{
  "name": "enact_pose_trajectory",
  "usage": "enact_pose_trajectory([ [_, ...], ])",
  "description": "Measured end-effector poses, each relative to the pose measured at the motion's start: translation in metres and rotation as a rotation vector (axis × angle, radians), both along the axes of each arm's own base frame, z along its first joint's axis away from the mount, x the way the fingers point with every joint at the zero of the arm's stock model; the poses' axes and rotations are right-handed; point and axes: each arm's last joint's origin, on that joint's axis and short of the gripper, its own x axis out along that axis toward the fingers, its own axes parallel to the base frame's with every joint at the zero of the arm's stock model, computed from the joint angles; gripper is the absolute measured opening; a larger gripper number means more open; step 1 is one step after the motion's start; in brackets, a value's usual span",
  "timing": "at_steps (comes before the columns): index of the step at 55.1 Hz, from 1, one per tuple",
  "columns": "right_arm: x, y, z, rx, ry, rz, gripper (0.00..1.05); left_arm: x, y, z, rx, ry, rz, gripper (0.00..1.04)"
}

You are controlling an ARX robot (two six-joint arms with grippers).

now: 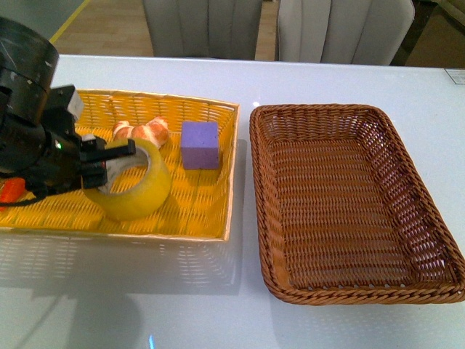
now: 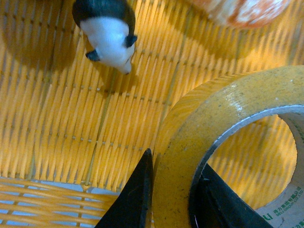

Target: Move tape to another basket

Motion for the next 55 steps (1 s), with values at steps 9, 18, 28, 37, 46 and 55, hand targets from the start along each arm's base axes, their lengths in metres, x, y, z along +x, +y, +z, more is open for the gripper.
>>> enact_pose_trajectory([
  [9, 0.000, 0.000, 0.000, 0.000, 0.000, 0.000, 0.96, 0.002, -0.010, 0.055, -0.038, -0.137, -0.019, 0.16],
  [18, 0.000, 0.000, 0.000, 0.000, 0.000, 0.000, 0.96, 0.009, -0.041, 0.083, -0.056, -0.179, -0.096, 0.16],
  [28, 0.000, 0.000, 0.000, 0.000, 0.000, 0.000, 0.96, 0.021, -0.091, 0.097, -0.082, -0.186, -0.210, 0.16],
  [37, 0.000, 0.000, 0.000, 0.000, 0.000, 0.000, 0.96, 0.026, -0.133, 0.094, -0.102, -0.180, -0.299, 0.16],
  [46, 0.000, 0.000, 0.000, 0.000, 0.000, 0.000, 0.96, 0.023, -0.170, 0.081, -0.108, -0.143, -0.361, 0.16],
  [55, 0.000, 0.000, 0.000, 0.000, 0.000, 0.000, 0.96, 0.019, -0.193, 0.071, -0.105, -0.116, -0.399, 0.16],
])
